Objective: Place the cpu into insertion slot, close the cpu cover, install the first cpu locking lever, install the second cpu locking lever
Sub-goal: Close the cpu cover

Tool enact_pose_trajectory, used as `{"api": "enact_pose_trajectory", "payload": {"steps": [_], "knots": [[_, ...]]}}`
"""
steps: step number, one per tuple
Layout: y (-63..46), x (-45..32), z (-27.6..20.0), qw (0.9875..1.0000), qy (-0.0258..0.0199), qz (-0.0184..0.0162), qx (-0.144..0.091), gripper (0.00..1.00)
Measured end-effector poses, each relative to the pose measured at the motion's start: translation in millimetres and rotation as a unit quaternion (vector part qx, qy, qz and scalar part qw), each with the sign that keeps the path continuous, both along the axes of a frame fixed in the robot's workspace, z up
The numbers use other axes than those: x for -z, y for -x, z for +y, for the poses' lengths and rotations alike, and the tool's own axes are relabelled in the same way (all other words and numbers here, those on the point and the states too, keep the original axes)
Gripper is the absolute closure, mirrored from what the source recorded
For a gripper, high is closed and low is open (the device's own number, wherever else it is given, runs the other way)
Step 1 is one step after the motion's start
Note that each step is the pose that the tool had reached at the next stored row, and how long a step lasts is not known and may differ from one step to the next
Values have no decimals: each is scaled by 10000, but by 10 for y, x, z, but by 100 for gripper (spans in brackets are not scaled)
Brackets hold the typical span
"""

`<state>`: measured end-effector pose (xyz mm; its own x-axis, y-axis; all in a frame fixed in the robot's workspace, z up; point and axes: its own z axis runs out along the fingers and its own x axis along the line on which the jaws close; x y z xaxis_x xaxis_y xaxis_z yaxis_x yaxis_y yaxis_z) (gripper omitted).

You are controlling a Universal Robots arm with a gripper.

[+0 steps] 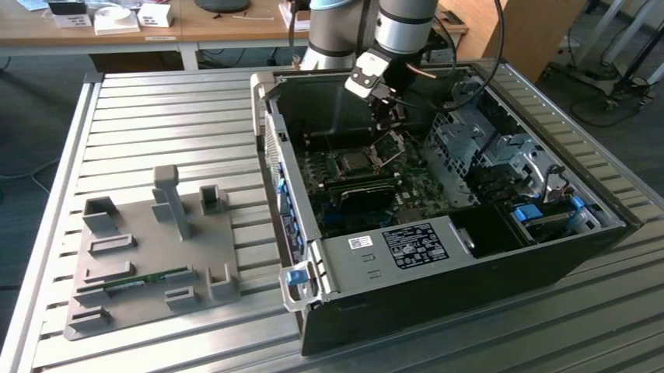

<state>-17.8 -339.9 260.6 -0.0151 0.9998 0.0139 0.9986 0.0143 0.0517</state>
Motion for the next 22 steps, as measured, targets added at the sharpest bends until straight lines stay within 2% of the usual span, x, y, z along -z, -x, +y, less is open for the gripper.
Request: {"api": "enact_pose_trajectory", "payload": {"steps": [8, 16, 22], "knots": [[-169, 2, 11, 10000, 0, 0, 1, 89], [-179, 2, 12, 10000, 1, 0, 0, 89], [-266, 3, 13, 10000, 1, 0, 2, 89]]}}
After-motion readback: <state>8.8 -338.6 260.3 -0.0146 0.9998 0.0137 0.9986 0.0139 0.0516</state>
